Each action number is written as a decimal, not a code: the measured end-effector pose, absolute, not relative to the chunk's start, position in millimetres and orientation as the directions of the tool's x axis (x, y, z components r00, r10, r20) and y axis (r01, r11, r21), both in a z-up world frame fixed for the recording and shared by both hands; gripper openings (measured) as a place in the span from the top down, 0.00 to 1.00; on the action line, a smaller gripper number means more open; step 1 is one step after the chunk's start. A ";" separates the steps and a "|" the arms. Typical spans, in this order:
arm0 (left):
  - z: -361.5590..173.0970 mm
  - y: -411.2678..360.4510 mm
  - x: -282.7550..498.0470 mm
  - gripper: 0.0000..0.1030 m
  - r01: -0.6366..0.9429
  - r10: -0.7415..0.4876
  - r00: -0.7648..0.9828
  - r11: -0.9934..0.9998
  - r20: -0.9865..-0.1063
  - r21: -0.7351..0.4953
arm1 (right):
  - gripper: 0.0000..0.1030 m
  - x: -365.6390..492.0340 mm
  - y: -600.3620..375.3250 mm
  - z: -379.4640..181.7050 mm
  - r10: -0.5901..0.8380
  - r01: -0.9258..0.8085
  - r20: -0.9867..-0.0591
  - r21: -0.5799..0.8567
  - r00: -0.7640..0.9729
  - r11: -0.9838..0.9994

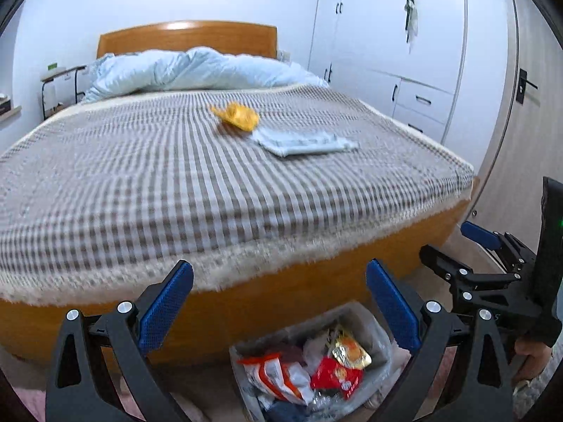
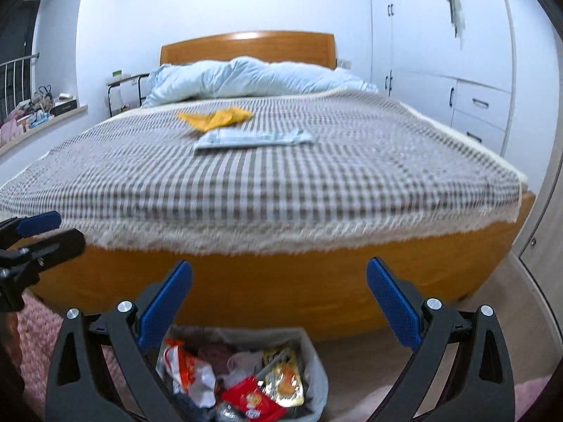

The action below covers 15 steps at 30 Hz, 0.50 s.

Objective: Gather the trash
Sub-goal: 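Raise both open tools from the bin and move toward the bed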

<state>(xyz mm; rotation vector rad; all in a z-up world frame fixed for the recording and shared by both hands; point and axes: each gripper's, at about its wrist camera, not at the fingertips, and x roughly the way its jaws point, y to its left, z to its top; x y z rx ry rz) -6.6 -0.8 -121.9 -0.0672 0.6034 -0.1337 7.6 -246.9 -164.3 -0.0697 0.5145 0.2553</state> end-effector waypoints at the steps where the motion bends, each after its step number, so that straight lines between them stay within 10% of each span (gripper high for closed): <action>1: -118.1 0.7 -4.7 0.07 0.104 -0.141 0.821 0.990 -0.553 -0.098 | 0.08 10.0 -247.4 -161.2 0.219 -0.255 -0.485 -0.007 0.846 0.967; 15: -73.7 10.4 36.9 0.07 0.084 -0.105 0.896 0.994 -0.432 -0.066 | 0.08 54.5 -242.0 -128.6 0.239 -0.277 -0.389 -0.044 0.890 0.960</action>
